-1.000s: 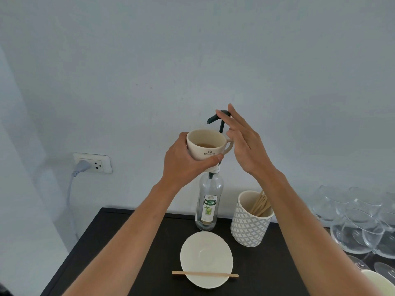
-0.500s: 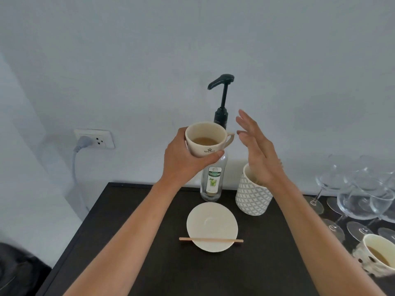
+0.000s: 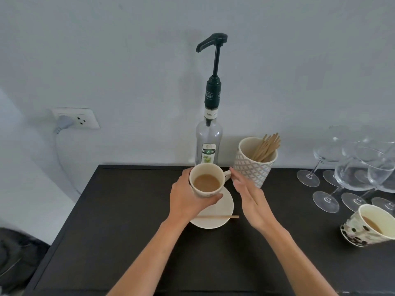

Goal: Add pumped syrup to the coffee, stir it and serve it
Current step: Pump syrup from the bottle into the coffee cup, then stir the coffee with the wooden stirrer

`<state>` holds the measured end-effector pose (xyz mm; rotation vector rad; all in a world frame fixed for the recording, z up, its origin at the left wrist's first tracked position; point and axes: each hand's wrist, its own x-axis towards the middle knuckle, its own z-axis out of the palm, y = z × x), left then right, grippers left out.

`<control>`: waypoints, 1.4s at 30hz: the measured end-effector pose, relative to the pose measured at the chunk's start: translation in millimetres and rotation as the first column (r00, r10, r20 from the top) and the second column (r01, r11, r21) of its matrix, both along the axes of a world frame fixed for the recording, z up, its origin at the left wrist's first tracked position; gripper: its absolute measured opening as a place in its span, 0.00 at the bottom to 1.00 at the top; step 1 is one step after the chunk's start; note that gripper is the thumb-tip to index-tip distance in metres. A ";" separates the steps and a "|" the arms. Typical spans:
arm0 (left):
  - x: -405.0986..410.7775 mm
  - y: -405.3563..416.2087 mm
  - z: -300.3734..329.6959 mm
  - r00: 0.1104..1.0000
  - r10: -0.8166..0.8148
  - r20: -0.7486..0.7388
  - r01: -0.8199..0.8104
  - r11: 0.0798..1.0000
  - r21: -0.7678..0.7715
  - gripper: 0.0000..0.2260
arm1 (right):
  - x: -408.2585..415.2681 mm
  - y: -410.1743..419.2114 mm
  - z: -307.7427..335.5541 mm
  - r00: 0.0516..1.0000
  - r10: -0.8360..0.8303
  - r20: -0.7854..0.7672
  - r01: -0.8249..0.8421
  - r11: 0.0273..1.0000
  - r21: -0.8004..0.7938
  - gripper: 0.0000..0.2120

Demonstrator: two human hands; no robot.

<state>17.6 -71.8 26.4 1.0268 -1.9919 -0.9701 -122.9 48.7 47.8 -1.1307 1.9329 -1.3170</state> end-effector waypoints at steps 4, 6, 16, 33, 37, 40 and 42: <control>-0.3 4.6 -17.1 0.997 -0.012 0.077 0.010 1.000 0.023 0.38 | 0.1 6.3 -17.7 1.000 0.011 -0.021 -0.009 0.997 0.078 0.20; 0.7 6.7 -23.1 0.996 -0.014 0.091 0.010 0.999 0.037 0.38 | 0.4 8.3 -25.8 1.000 0.017 -0.018 -0.015 0.995 0.103 0.20; 3.8 7.8 -31.6 0.991 -0.010 0.131 0.001 0.998 0.067 0.39 | -0.1 8.5 -40.1 1.000 0.015 -0.004 -0.015 0.993 0.119 0.21; 59.7 -7.4 -17.3 0.993 -0.089 0.081 0.077 0.987 0.139 0.56 | -12.1 39.4 -41.1 0.932 0.031 -0.362 0.030 0.986 0.162 0.04; 66.0 -0.7 -15.3 0.992 -0.074 0.098 0.065 0.994 0.087 0.56 | -2.2 32.5 -10.4 0.980 -0.068 -0.189 0.071 0.997 0.006 0.04; 68.5 3.1 -21.5 0.995 -0.077 0.060 0.067 0.985 0.159 0.57 | 7.8 22.2 12.6 0.992 -0.076 -0.105 0.061 0.989 -0.133 0.02; 67.7 3.3 -25.9 0.994 -0.094 0.064 0.079 0.975 0.208 0.58 | 14.5 15.6 29.3 0.992 -0.077 -0.102 0.055 0.977 -0.208 0.03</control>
